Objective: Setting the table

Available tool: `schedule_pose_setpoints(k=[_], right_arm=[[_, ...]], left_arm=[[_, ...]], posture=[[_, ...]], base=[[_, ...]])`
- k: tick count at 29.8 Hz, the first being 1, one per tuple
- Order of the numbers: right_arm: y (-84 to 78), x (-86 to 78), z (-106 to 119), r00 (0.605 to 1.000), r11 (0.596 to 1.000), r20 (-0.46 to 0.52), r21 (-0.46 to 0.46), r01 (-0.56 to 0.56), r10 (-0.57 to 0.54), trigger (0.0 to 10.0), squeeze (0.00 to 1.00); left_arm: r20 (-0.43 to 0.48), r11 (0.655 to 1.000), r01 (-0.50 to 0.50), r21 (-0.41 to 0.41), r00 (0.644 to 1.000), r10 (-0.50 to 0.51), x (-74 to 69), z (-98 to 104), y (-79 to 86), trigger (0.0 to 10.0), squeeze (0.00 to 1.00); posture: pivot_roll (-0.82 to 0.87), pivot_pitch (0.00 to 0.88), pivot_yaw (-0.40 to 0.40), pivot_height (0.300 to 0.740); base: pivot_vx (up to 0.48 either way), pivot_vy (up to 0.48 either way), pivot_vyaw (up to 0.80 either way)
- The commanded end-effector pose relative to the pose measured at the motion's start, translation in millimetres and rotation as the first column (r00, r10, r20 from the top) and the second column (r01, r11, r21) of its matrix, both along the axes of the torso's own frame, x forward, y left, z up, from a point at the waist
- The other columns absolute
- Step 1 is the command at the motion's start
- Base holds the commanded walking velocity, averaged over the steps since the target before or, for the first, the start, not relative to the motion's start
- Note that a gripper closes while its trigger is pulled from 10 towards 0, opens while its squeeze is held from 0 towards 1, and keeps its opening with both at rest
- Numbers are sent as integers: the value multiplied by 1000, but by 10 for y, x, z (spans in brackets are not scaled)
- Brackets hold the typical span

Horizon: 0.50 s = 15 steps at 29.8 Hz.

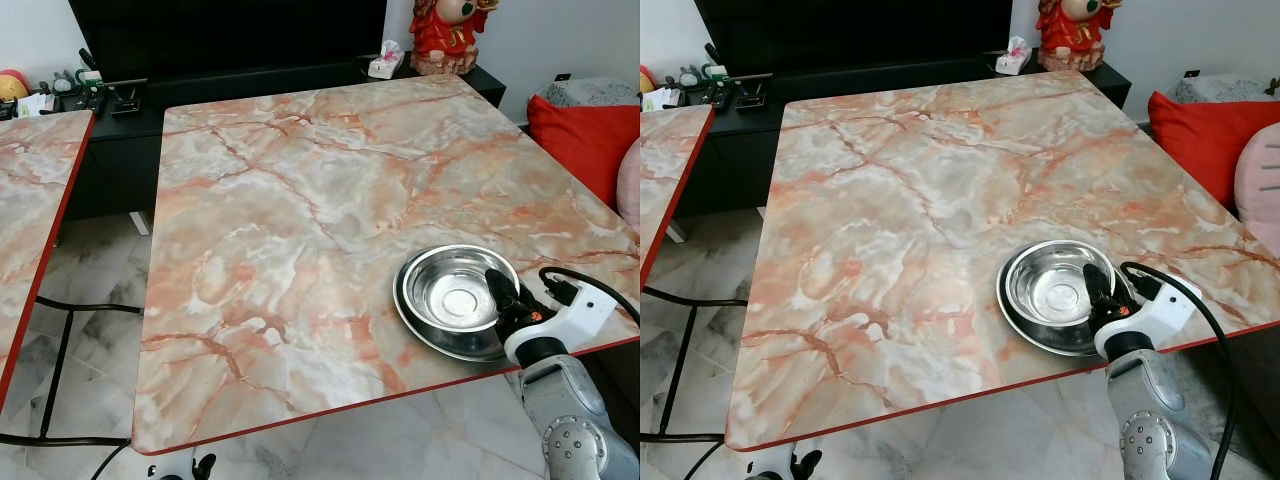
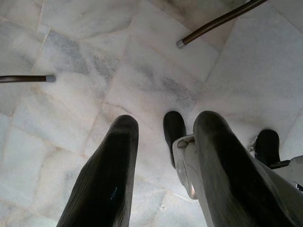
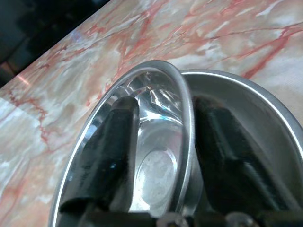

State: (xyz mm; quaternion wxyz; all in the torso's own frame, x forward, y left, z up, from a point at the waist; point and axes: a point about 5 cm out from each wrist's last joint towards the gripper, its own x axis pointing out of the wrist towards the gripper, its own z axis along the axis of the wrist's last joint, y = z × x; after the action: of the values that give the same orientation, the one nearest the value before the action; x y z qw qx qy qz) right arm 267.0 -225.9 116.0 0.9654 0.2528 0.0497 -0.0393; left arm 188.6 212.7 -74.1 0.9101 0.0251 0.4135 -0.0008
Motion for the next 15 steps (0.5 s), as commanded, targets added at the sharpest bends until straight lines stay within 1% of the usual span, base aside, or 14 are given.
schedule_pose_setpoints(k=[1,3,5,6,9,15], right_arm=[[-28,13,-5,1000,1000,-19,-24,11,-11,10000,0],[-38,12,-10,1000,1000,-21,-28,13,-14,10000,0],[-62,5,-19,999,998,-38,-58,15,-17,10000,0],[-70,2,-21,999,996,-45,-87,10,-14,10000,0],[-70,0,-23,999,996,-45,-91,11,-15,10000,0],[-83,-10,-62,996,985,-89,-172,-6,-9,10000,0]], left_arm=[[-18,1000,-4,-2,1000,4,-45,-21,16,10000,0],[-18,1000,-4,-3,1000,4,-47,-22,16,10000,0],[-18,1000,-4,-3,1000,4,-51,-25,13,10000,0],[-19,1000,-3,-4,1000,3,-53,-26,10,10000,0],[-20,1000,-2,-7,1000,1,-56,-29,4,10000,0],[-24,1000,2,-11,1000,-2,-63,-36,-13,10000,0]], posture=[[-38,85,9,740],[-37,85,9,740],[-39,87,9,740],[-40,88,8,740],[-42,88,9,740],[-41,90,8,740]], base=[[0,0,0],[0,0,0],[0,0,0],[0,0,0],[0,0,0],[0,0,0]])
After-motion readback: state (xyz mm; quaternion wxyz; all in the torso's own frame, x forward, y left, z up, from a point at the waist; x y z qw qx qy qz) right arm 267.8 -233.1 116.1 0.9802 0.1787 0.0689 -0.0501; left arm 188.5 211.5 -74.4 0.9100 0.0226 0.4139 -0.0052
